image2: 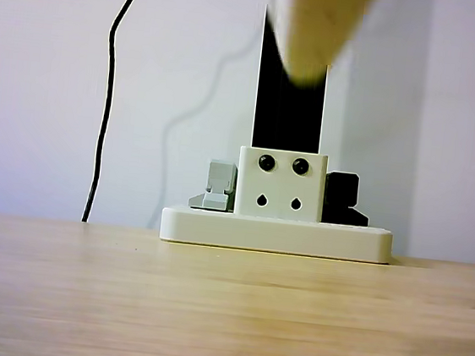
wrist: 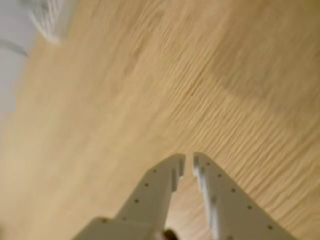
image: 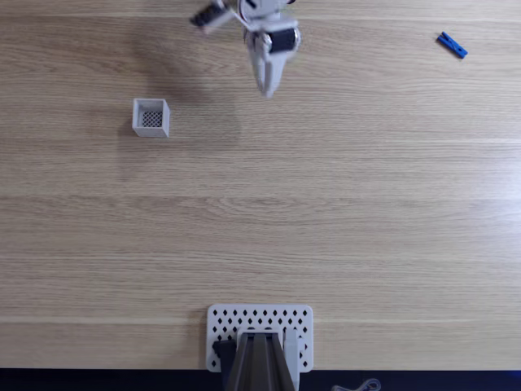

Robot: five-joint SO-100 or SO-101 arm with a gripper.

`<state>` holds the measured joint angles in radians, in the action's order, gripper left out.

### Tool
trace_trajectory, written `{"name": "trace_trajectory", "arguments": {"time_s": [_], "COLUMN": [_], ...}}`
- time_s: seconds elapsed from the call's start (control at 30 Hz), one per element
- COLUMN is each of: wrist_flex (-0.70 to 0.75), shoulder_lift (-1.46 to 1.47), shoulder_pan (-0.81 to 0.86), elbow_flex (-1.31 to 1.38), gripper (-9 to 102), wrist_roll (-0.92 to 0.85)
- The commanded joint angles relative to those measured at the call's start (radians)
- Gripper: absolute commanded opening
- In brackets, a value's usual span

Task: Grasp a peg and put it in the crate.

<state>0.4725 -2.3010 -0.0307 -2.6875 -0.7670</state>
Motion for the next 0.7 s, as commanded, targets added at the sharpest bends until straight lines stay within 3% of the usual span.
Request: {"name": "trace_trajectory", "arguments": {"time_s": [0.0,0.13,0.3,0.5,0.67], "wrist_flex": [-0.156,-0.327,-0.551,-0.795,-0.894], "shoulder_lift": [0.127,0.172,0.173,0.17,0.172], "shoulder_pan": [-0.061,-0.147,-0.253,-0.351,-0.531], "elbow_flex": [0.078,0.015,-0.129,-0.29,-0.36], "gripper": [-1,-1,-1,-1,-1], "wrist_roll": [-0.407,-0.664,-0.862,-0.95,-0.943]}}
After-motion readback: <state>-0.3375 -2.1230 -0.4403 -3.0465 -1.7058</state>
